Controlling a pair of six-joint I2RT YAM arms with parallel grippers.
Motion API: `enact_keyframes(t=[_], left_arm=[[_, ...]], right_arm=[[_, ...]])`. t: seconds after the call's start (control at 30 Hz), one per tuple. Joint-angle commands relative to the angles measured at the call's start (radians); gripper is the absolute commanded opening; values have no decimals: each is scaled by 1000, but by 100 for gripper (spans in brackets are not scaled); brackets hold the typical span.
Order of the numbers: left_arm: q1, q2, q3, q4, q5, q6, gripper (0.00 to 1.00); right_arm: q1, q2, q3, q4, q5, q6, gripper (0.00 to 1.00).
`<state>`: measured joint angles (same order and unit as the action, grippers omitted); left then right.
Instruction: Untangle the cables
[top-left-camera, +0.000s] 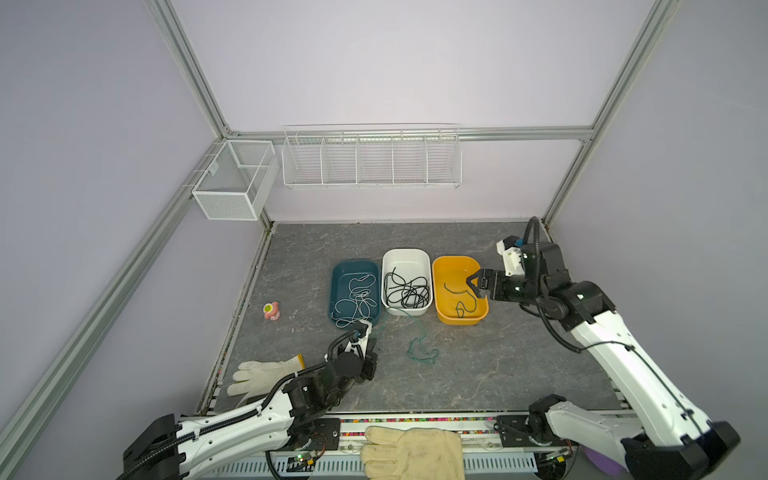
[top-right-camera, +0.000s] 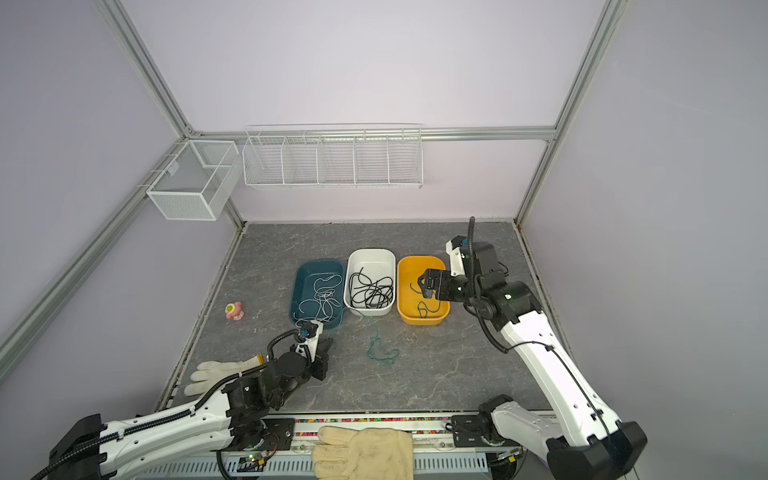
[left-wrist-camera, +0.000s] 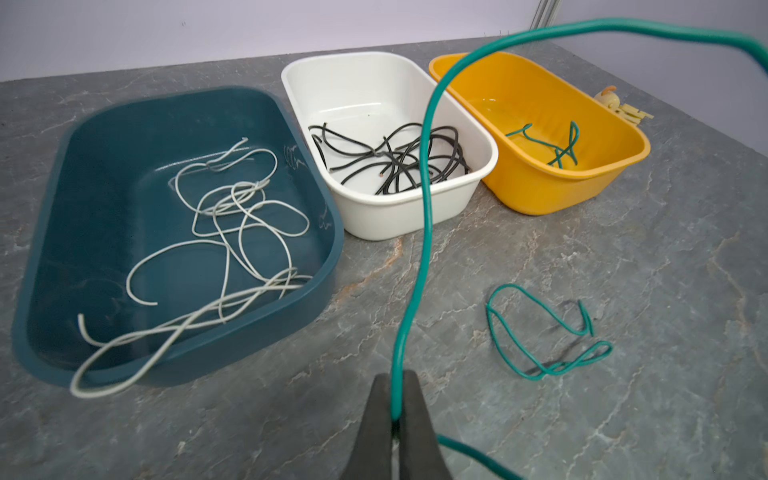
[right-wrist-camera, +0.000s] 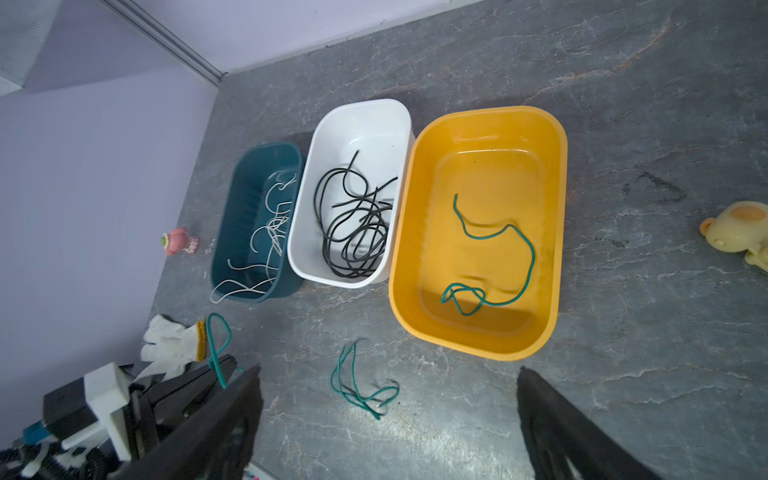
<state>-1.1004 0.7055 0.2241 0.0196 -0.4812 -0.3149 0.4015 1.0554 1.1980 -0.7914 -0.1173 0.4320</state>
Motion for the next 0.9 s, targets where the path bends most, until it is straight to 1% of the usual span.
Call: enact_keyframes(t=[0.0,0.03,0.13,0.2,0.3,0.4,0.5,0.57,0.63,0.7,0.87], left_arm=[[0,-12,84,-116,-15,-21,0],[0,-5,106,-137,-16,-16,0],[0,38,195,-199,-16,22,0],[1,97,273,-251,-23,67,0],[0,190,412,-338,-32,163,0],[1,278,527,-388,-61,268,0],[2,360,630,-416,-97,338,0],[2,416,699,-439,-89,402,0],[4,478,759,-444,-84,442,0],[10,538,807,-433,-57,491,0],[27,720,980,-464,-25,603,0]], right_arm=[[9,-80,1,-150,-3,-34,94],[10,-112,3,-175,1,-41,88],[10,-192,8,-257,10,-60,88],[13,-223,32,-319,30,-84,88],[13,-282,37,-375,100,-115,88],[16,-347,5,-370,125,-113,88],[17,-392,-18,-357,147,-112,88],[19,-412,-20,-347,138,-116,88],[21,-425,-21,-324,92,-118,88],[22,-427,-18,-314,59,-114,88],[23,-456,-35,-306,74,-116,88]])
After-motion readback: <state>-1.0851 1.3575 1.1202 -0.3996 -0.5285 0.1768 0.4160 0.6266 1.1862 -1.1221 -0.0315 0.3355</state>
